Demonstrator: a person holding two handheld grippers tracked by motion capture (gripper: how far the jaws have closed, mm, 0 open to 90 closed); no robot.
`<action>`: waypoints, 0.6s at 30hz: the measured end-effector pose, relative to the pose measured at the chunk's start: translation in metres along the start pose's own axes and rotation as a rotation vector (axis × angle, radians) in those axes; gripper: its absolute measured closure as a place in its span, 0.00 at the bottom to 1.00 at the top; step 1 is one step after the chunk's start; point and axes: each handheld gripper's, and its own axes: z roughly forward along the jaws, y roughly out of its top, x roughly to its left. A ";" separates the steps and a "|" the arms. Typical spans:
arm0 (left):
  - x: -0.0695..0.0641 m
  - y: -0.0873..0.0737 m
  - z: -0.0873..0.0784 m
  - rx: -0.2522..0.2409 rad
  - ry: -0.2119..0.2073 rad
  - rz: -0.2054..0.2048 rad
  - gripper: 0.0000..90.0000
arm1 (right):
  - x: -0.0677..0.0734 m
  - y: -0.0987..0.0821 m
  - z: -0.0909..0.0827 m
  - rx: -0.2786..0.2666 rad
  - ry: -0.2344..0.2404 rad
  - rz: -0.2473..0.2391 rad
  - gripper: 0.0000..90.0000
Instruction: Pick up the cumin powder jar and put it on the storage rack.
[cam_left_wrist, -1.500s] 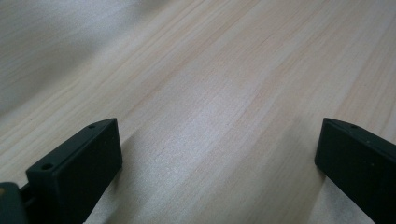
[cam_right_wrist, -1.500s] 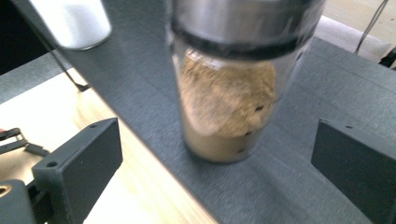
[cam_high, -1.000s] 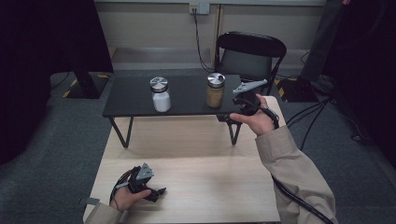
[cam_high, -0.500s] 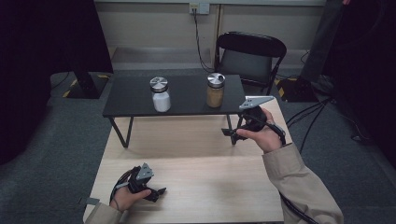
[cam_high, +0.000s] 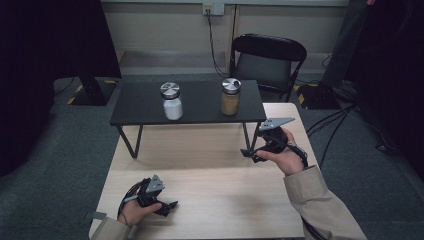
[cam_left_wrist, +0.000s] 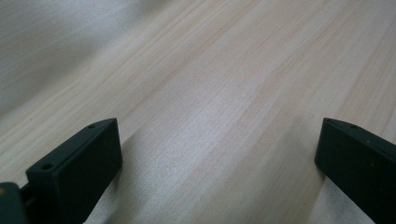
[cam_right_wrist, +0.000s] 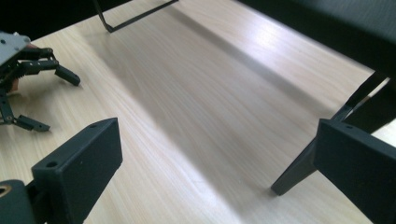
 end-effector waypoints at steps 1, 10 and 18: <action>0.000 0.000 0.000 0.000 0.000 0.000 0.00 | 0.000 -0.004 0.001 -0.002 0.002 0.002 0.01; 0.000 0.000 0.000 0.000 0.000 -0.001 0.00 | 0.001 -0.018 0.001 -0.009 0.007 0.003 0.01; 0.000 0.000 0.000 -0.001 0.001 -0.001 0.00 | 0.003 -0.029 0.002 -0.004 0.010 0.004 0.01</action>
